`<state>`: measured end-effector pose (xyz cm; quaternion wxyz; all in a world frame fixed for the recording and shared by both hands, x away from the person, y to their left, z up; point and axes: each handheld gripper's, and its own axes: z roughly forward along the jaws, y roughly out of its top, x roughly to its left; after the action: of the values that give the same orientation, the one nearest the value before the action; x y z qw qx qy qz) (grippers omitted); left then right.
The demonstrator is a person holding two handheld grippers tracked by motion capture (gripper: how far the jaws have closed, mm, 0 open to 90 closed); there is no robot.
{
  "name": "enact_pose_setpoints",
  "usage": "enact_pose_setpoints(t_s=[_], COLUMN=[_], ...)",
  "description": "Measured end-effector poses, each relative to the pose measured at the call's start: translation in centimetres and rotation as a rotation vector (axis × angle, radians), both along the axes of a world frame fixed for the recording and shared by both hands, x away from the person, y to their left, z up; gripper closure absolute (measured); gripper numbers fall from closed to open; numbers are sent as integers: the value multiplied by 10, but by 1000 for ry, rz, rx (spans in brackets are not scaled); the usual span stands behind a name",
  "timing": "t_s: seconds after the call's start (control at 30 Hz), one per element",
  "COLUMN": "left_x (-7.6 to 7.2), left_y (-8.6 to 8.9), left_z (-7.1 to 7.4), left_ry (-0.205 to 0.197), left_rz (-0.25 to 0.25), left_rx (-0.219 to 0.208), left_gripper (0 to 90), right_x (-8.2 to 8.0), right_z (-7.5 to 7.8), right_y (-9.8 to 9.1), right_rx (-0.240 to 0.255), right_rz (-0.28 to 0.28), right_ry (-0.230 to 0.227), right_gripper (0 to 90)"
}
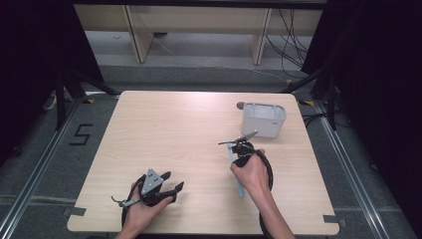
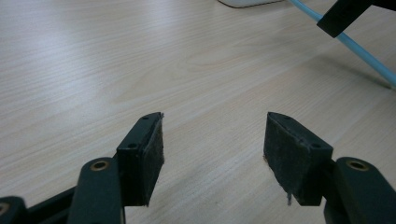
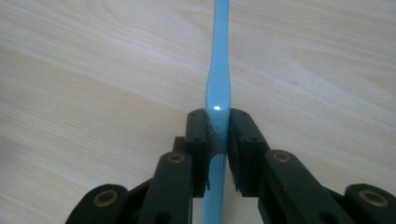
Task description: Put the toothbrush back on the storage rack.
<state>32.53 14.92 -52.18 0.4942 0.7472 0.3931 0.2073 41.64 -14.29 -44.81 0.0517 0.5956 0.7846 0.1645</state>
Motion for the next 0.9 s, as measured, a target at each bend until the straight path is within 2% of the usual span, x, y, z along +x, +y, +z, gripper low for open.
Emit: enact_pose_setpoints(t_s=[0.07,0.1,0.13,0.27,0.3,0.33,0.37,0.4,0.43,0.47,0.5,0.53,0.63,0.7,0.73,0.77,0.8,0.87,0.9], left_x=[0,0,0,0,0,0,0,0,0,0,-1,-1,-1,-1,-1,-1,-1,-1,-1], left_y=[0,0,0,0,0,0,0,0,0,0,0,0,0,0,0,0,0,-1,0], left_z=[0,0,0,0,0,0,0,0,0,0,0,0,0,0,0,0,0,0,0], left_ry=[0,-1,-2,-3,-3,-3,-2,-3,-3,-5,-3,-3,-4,-4,-5,-5,-5,-8,-6], left_rz=[0,0,0,3,3,4,4,4,4,4,8,10,10,9,10,10,10,5,9], left_rx=[0,2,2,2,3,3,4,6,5,4,8,8,8,11,11,12,12,8,11], left_gripper=[373,373,373,375,375,376,376,376,376,376,376,376,376,377,377,377,378,378,378], right_x=[-2,-3,-2,-6,-7,-8,-10,-10,-10,-9,-11,-11,-14,-14,-16,-16,-16,-17,-18], right_z=[1,1,-1,0,1,1,1,0,1,-1,0,0,0,0,-1,0,0,-2,-1], right_y=[-3,-3,-7,-12,-16,-17,-17,-20,-22,-27,-26,-29,-33,-39,-39,-43,-45,-47,-48], right_rx=[24,21,18,46,67,84,81,89,88,104,113,131,134,147,146,162,155,166,173], right_rz=[8,-3,25,15,44,31,25,31,38,76,31,48,21,37,19,36,43,24,32], right_ry=[-11,-26,-60,-87,-106,-112,-121,-147,-153,-200,-188,-213,-242,-274,-295,-286,-294,-310,-300], right_gripper=[790,790,789,789,790,789,789,790,789,790,790,790,789,790,790,789,790,789,790])
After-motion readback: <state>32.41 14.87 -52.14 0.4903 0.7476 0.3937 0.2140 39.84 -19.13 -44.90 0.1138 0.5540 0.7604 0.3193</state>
